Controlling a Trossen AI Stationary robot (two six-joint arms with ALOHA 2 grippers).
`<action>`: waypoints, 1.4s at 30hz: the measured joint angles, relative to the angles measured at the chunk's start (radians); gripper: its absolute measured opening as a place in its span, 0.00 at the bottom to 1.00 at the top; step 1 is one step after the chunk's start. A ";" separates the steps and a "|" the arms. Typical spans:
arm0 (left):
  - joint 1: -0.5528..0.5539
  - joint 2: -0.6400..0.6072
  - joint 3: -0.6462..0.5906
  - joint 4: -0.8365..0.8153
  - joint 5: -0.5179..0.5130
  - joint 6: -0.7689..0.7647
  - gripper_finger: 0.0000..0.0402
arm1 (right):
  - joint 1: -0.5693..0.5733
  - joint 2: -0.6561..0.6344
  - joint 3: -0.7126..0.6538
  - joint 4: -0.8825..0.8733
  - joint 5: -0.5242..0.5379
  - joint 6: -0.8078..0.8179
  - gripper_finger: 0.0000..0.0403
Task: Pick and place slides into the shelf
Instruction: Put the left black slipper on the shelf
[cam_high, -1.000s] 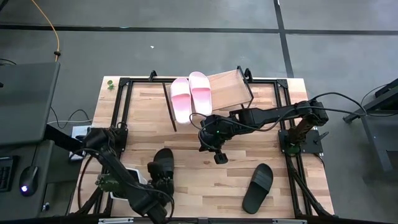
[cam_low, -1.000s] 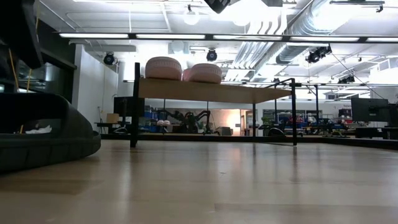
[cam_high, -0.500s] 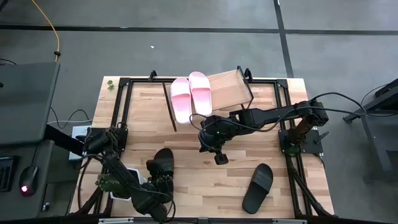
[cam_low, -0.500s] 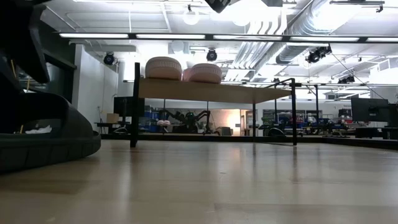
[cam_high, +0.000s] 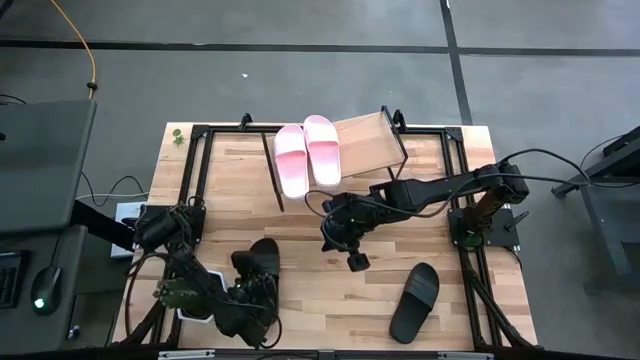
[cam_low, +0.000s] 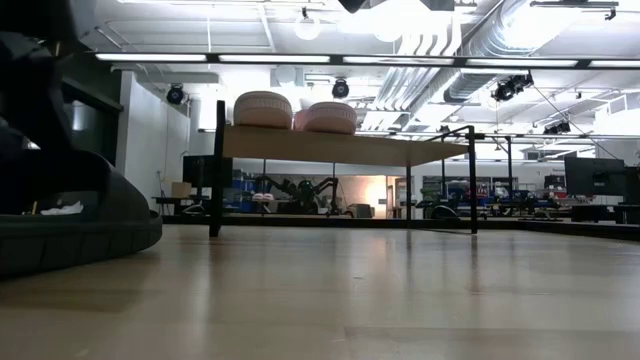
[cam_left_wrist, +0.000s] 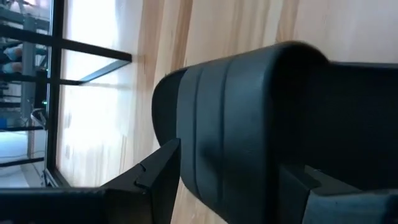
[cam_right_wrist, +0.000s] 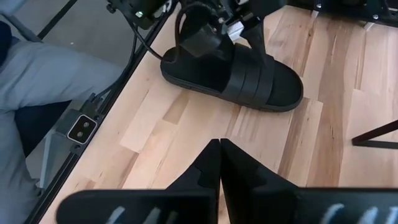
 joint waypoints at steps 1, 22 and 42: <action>0.005 0.000 -0.003 0.004 -0.003 0.000 0.44 | 0.000 0.000 0.000 0.000 0.000 0.000 0.00; 0.045 0.000 -0.019 0.044 -0.014 0.022 0.08 | 0.000 0.001 0.000 0.009 0.000 0.000 0.00; 0.044 0.000 0.065 -0.040 -0.145 0.089 0.01 | -0.003 -0.001 0.000 0.015 0.107 -0.096 0.00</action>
